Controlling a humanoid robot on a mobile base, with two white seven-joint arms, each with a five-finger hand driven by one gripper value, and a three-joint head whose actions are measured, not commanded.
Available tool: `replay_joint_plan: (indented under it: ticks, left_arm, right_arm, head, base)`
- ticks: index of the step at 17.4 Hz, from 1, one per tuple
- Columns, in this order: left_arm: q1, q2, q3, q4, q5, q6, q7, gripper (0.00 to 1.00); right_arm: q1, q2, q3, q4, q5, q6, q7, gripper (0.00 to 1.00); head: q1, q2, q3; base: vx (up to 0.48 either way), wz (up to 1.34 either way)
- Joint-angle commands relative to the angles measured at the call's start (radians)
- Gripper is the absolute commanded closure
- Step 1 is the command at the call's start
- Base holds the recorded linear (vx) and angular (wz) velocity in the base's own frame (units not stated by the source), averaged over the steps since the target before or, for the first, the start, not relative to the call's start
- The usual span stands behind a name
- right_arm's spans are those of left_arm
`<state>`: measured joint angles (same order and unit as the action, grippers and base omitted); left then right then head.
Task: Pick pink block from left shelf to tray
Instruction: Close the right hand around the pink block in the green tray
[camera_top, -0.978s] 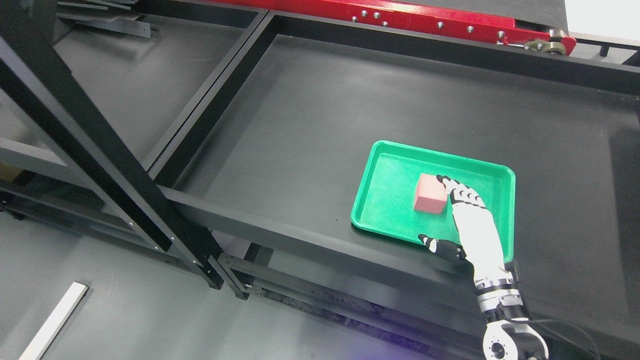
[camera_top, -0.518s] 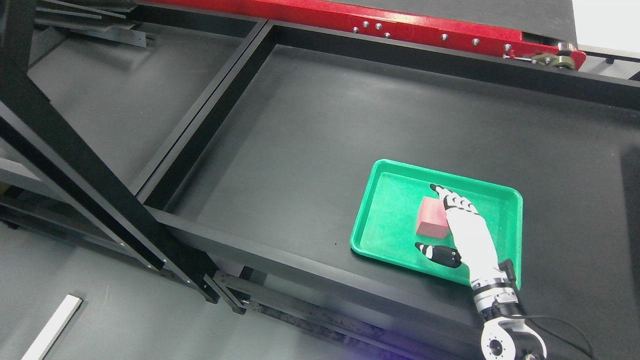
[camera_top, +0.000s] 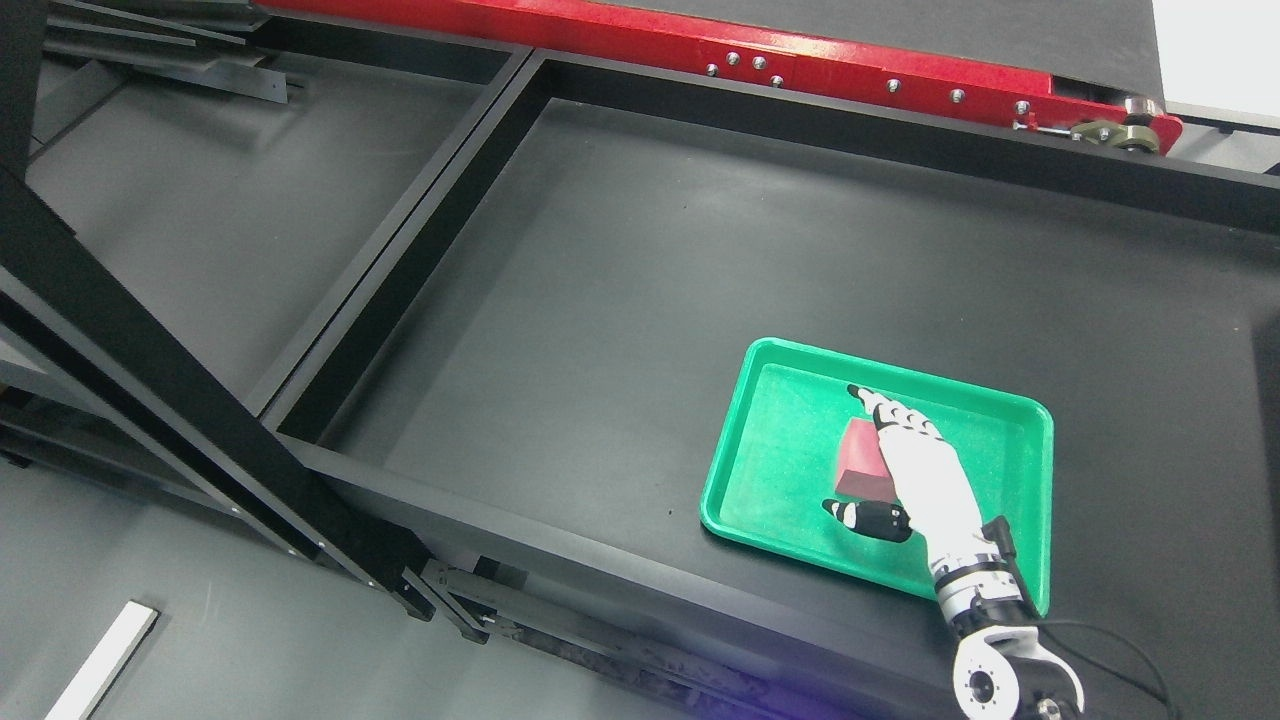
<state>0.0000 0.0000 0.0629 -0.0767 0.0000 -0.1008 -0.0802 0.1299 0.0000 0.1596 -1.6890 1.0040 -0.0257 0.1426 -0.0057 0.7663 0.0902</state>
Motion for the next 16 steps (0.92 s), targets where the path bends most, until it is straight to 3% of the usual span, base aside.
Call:
replay_joint_plan:
  ticks: [1,5,11,13,16]
  left_arm:
    - [0.009,0.017,0.000,0.000,-0.002,0.000,0.000,0.00]
    - [0.009,0.017,0.000,0.000,-0.002,0.000,0.000,0.00]
    - [0.009,0.017,0.000,0.000,-0.002,0.000,0.000,0.00]
    - [0.009,0.017,0.000,0.000,-0.002,0.000,0.000,0.00]
    - [0.009,0.017,0.000,0.000,-0.002,0.000,0.000,0.00]
  right_arm:
    - [-0.019,-0.018,0.037,0.057,0.045,0.012,0.021,0.02]
    - [-0.024,-0.018,0.043,0.077,0.064,0.012,0.028,0.04]
    - [-0.029,-0.018,0.040,0.107,0.065,0.035,0.115,0.21]
    - [-0.029,-0.026,0.040,0.110,0.064,0.049,0.115,0.34]
    - [-0.032,-0.026,0.029,0.110,0.059,0.047,0.117,0.65]
  head:
    - [0.0000,0.000,0.000]
    - [0.0000,0.000,0.000]
    - [0.0000,0.000,0.000]
    - [0.0000,0.000,0.000]
    - [0.0000,0.000,0.000]
  base:
    - [0.047,0.00]
    - [0.054,0.00]
    - [0.025,0.00]
    - [0.000,0.00]
    - [0.000,0.00]
